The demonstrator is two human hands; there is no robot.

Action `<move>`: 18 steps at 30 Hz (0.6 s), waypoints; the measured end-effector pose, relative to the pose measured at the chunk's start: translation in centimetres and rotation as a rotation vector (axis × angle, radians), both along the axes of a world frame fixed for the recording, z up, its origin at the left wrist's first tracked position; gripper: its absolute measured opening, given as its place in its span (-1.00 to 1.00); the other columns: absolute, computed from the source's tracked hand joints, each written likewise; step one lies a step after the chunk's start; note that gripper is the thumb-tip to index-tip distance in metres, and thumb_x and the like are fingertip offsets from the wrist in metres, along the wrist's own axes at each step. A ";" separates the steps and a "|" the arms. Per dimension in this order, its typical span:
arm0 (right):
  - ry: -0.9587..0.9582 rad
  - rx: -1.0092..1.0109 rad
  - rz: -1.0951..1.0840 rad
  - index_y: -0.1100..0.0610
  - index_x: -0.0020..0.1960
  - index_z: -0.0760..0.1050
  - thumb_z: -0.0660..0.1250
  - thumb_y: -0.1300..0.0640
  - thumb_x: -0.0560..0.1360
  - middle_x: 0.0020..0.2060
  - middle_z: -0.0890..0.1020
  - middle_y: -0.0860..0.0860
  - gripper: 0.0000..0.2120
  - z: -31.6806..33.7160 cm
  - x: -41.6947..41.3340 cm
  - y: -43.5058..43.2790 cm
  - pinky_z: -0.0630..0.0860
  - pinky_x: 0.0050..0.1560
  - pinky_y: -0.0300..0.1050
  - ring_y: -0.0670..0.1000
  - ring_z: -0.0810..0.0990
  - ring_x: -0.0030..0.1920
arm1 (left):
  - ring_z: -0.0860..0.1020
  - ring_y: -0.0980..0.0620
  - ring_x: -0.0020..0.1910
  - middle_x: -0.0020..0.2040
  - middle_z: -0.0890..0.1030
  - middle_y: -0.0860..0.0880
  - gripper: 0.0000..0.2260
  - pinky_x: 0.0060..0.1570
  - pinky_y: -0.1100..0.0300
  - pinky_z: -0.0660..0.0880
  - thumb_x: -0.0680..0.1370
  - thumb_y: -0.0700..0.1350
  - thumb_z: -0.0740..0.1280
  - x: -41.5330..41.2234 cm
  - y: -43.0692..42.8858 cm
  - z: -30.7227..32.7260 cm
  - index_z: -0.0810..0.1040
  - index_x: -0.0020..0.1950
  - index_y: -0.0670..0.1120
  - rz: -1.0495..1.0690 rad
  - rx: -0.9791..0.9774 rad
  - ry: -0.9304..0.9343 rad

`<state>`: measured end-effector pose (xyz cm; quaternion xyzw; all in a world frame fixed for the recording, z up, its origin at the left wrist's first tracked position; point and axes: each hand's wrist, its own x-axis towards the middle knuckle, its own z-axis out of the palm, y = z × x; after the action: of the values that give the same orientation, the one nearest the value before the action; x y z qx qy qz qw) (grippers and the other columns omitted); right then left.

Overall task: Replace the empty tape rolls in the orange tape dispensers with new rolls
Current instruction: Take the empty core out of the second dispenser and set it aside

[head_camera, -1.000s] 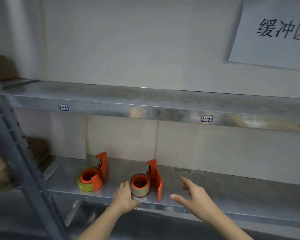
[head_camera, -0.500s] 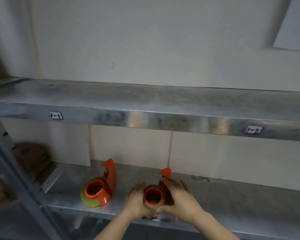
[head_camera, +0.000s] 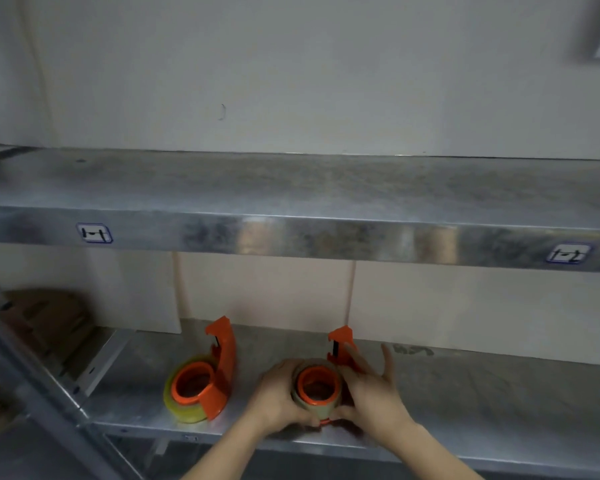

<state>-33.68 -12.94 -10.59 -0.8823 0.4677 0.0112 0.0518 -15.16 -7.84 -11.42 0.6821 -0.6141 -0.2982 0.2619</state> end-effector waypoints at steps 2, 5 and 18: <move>-0.033 -0.014 -0.010 -0.17 -0.04 0.60 0.20 -0.50 0.03 -0.08 0.70 -0.22 -0.35 1.2 0.2 0.1 -0.34 0.43 0.18 -0.19 0.53 0.23 | 0.52 0.21 0.15 0.15 0.54 0.22 -0.25 0.21 0.24 0.47 -0.02 0.19 0.55 0.6 -0.2 1.2 0.44 0.15 0.20 0.010 -0.008 0.021; -0.140 -0.127 0.010 -0.10 0.20 0.51 0.12 -0.45 0.15 0.21 0.59 -0.13 -0.25 3.3 0.1 0.6 -0.44 0.39 0.09 -0.17 0.38 0.38 | 0.50 0.13 0.20 0.21 0.51 0.13 -0.12 0.25 0.14 0.47 -0.05 0.16 0.57 1.3 -0.4 3.1 0.43 0.26 0.10 0.024 -0.032 0.004; -0.434 -0.128 -0.015 -0.03 0.36 0.35 0.41 -0.25 0.31 0.32 0.48 -0.19 -0.31 9.3 -12.9 0.4 -0.26 0.43 0.06 -0.23 0.01 0.50 | 0.49 0.13 0.08 0.08 0.52 0.08 -0.18 -0.02 0.49 0.35 -0.05 0.13 0.59 -11.2 -1.7 11.5 0.50 0.19 0.05 -0.167 -0.176 -0.049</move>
<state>-46.54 -12.59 -1.31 -0.8620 0.4520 -0.2091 0.0950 -26.33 -9.56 0.09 0.6100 -0.6990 -0.2472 0.2798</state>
